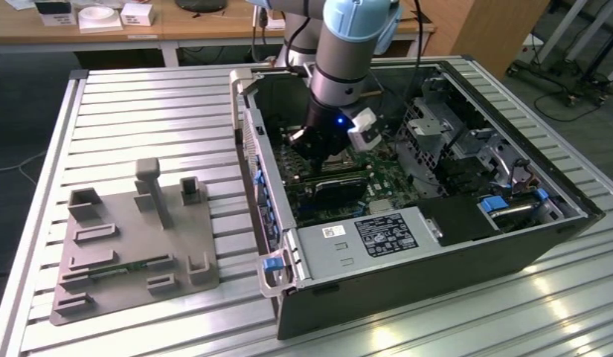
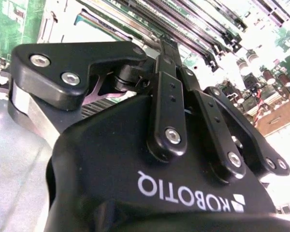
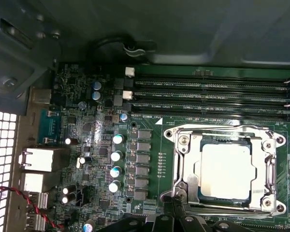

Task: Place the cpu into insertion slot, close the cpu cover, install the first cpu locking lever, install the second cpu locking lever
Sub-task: 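Install the second cpu locking lever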

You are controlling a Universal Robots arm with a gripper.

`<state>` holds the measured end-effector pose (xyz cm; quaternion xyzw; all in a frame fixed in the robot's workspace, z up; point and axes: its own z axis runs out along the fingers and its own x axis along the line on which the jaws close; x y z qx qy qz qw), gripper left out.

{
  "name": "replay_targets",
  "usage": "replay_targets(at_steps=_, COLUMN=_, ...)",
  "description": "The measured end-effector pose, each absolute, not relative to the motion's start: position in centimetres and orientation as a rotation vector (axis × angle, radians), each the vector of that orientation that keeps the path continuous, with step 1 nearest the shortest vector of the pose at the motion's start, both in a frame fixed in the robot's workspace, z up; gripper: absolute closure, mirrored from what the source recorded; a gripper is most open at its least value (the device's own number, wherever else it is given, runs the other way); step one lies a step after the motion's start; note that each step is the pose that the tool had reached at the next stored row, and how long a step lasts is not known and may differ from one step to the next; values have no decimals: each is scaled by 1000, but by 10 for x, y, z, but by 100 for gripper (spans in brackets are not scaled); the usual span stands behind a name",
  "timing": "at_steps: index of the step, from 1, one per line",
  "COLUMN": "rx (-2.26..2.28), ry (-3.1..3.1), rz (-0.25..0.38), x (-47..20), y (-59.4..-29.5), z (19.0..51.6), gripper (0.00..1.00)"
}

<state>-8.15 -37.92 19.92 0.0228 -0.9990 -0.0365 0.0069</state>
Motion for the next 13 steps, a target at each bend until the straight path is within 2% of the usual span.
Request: replay_targets(at_steps=13, rx=72, ry=-3123, rz=-164, x=-82, y=-379, z=196, gripper=90)
